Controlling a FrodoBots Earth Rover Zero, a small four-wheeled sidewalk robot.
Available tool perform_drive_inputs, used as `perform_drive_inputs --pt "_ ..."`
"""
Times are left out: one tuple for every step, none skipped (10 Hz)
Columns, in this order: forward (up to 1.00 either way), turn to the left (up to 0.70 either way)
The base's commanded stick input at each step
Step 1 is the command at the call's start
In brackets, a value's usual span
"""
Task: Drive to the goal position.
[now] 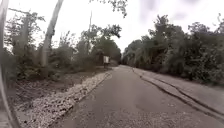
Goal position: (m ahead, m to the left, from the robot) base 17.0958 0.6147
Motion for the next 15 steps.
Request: perform_drive_inputs --pt "0.70 -0.02" --pt "0.70 -0.02" --pt "0.70 -0.03" --pt "0.70 -0.10" --pt "0.70 -0.34" --pt "0.70 -0.33" --pt "0.70 -0.04" --pt "0.70 0.00" --pt "0.70 0.00" --pt "0.70 0.00" --pt "0.70 0.00" --pt "0.70 0.00" --pt "0.70 0.00" --pt "0.70 0.00" --pt "0.70 0.00"
